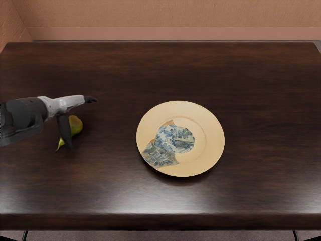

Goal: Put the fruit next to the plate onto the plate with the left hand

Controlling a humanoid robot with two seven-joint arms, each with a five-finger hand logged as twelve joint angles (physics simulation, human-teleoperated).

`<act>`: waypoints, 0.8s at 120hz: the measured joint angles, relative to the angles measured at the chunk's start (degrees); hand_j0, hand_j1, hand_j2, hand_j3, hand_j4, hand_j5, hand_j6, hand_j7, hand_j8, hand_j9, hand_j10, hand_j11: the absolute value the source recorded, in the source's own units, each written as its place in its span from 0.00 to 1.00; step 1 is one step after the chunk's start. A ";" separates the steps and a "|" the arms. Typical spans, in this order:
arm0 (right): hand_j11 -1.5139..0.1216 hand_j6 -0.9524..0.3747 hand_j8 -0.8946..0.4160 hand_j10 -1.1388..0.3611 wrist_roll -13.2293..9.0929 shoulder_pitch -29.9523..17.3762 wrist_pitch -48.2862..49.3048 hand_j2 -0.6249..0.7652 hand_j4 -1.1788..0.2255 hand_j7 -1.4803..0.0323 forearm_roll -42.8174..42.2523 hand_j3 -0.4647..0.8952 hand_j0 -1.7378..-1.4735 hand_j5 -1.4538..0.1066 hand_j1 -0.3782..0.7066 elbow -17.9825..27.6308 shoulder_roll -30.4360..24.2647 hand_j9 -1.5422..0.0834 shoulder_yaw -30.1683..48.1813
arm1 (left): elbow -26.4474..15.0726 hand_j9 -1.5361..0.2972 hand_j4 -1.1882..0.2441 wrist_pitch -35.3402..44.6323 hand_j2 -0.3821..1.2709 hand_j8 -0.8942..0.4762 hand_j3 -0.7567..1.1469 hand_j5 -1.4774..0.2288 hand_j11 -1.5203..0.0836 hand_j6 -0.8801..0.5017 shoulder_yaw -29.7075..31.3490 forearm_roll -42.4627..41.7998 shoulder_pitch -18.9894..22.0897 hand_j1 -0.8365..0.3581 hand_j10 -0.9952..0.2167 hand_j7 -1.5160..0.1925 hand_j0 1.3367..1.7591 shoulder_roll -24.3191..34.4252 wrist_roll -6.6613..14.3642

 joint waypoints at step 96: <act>0.93 0.72 0.68 0.76 0.00 0.05 -0.01 0.45 0.84 0.98 0.00 0.34 0.30 0.93 0.03 -0.01 0.00 0.95 0.04 | 6.51 0.78 0.77 4.56 0.24 0.59 0.40 0.80 0.88 0.57 1.13 6.86 2.82 0.91 0.75 0.82 0.76 -4.64 0.00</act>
